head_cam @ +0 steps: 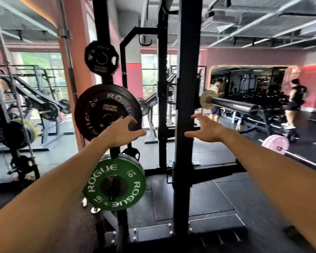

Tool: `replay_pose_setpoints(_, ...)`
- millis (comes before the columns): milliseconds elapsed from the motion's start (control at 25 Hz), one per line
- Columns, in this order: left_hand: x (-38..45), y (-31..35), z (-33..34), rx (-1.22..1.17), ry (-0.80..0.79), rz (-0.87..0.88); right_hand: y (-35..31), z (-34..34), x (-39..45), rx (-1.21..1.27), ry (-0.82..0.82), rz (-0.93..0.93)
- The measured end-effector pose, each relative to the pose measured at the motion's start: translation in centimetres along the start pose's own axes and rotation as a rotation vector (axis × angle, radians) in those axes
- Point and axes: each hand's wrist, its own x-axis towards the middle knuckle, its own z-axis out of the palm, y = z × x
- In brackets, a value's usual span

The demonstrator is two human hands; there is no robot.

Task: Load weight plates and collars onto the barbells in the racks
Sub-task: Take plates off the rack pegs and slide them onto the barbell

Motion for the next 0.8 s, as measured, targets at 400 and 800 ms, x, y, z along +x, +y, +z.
replay_pose_setpoints(400,6.7,20.7,12.7,-0.102,-0.084,0.177,21.4,-11.3,-4.6,-0.012,0.058,0.196)
replay_pose_setpoints(800,14.5,30.0,18.9,-0.099,-0.015,0.047,33.4,-17.3,2.3,-0.017,0.029,0.096)
